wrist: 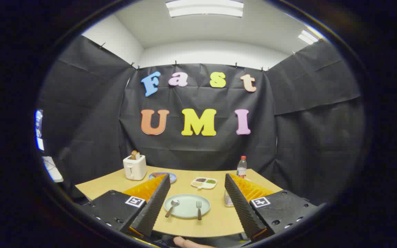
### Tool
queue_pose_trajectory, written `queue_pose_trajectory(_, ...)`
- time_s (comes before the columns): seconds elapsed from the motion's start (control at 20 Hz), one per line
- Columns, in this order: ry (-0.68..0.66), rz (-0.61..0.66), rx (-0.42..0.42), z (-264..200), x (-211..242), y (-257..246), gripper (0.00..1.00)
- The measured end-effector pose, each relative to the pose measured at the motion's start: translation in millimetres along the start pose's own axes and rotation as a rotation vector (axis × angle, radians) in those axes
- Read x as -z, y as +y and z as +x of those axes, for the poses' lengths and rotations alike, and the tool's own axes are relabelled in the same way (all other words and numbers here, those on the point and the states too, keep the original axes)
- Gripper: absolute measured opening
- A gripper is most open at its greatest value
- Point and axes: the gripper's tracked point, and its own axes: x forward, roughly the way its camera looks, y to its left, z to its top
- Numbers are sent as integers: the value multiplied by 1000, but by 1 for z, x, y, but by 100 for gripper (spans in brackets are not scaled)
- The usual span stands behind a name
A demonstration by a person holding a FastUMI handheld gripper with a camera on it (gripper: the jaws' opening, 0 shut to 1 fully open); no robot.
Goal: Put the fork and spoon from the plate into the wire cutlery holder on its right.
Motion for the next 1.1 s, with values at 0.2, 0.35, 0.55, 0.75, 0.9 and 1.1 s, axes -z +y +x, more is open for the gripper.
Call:
queue_pose_trajectory(0.2,16,-4,12,3,5,-3,95)
queue_pose_trajectory(0.35,29,-8,19,7,8,-5,95)
queue_pose_trajectory(0.55,40,-9,21,11,13,-8,95)
queue_pose_trajectory(0.75,83,-19,6,25,27,-6,95)
queue_pose_trajectory(0.9,153,-24,-10,46,47,-3,95)
queue_pose_trajectory(1.1,259,-30,-16,80,76,-4,95)
